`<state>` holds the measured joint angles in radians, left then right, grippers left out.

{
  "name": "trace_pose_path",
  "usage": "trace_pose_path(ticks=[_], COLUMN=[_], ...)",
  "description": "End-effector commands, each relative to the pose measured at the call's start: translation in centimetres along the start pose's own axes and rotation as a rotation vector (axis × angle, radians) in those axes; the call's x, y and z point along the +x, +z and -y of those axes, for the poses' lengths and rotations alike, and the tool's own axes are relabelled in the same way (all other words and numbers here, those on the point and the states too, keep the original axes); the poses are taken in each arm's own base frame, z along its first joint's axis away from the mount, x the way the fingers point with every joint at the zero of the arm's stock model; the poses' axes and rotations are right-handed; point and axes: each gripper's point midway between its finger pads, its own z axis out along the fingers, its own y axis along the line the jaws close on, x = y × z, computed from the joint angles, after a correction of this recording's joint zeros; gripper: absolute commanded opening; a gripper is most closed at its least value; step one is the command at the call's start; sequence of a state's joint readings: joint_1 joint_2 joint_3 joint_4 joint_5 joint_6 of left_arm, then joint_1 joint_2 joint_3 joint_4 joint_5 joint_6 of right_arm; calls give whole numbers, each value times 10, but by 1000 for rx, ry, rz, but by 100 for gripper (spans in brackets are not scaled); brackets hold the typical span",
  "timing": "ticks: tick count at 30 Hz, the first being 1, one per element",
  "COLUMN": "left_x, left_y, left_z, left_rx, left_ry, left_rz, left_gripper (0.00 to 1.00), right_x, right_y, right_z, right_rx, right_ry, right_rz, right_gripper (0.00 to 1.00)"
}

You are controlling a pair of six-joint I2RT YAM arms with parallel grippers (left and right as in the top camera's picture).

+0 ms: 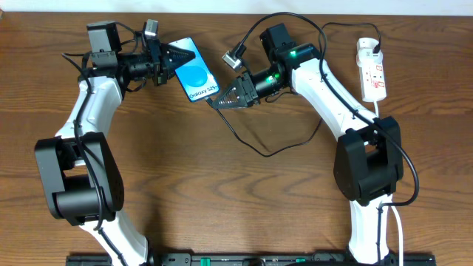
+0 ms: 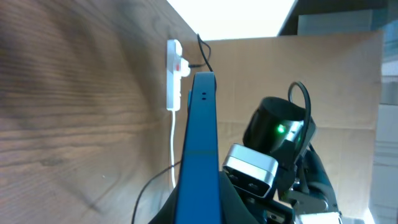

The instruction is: Plug charger to phone and switch on socket

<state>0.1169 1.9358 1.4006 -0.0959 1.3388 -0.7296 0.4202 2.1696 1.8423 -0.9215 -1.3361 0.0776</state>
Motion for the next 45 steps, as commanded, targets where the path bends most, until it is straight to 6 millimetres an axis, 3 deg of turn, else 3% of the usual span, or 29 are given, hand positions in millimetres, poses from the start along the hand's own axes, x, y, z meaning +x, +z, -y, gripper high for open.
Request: trace_pose_path(ticks=[1,25,34,42,45], left_x=[1,-9,-17,-19,-21], left_y=[3,2,1,0,-1], left_z=[8,-1,-9,-11,-11], left_rx=[-4,-59,-106,-116,-116], left_ry=[46,43,1,-11,-1], left_rz=[3,59,108,121,129], left_gripper=[8,8,7,8,7], right_x=[-6,-25,-41,-38,-31], right_y=[2,8,7,15,14], right_z=[-11,12,11,13,24], right_rx=[-19,133,138,158,217], right_ry=[23,129,138,139,158], right_rz=[6,74,123,115,108], right_gripper=[1,1,1,1,1])
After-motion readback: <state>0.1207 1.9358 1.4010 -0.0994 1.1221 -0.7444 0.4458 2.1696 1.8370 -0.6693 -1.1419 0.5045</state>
